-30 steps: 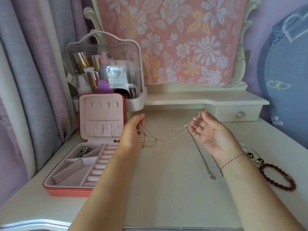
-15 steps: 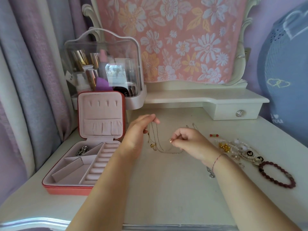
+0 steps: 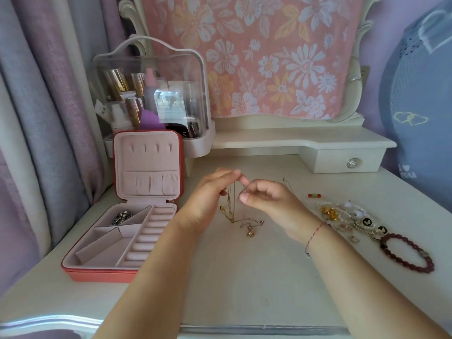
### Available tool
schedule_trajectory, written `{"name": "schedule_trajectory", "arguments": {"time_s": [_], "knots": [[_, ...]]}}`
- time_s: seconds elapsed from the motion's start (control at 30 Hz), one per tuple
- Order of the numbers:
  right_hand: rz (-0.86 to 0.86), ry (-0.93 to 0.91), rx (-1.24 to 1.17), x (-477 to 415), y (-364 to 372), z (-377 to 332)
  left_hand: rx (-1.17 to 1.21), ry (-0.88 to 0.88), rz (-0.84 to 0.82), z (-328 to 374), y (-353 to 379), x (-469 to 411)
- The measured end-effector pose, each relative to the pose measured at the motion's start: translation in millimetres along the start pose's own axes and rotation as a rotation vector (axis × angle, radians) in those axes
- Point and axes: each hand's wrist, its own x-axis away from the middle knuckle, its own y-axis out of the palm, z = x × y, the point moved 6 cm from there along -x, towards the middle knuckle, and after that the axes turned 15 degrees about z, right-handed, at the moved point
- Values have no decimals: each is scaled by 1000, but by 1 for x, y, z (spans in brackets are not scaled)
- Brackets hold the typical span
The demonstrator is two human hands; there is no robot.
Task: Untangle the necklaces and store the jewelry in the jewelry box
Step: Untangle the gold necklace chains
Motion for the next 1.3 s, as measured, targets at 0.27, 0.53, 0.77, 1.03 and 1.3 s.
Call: {"name": "schedule_trajectory", "arguments": {"time_s": [0.27, 0.53, 0.77, 1.03, 1.3], "knots": [[115, 85, -442, -8, -23, -10, -27, -116, 324, -7, -21, -5], [214, 80, -433, -9, -39, -11, -517, -1, 506, -24, -35, -12], [144, -15, -357, -5, -32, -18, -897, 60, 357, -35, -28, -13], [16, -51, -377, -2, -23, -22, -687, 69, 188, -31, -13, -12], [30, -31, -528, -1, -28, -28, -674, 161, -241, -30, 19, 3]]}}
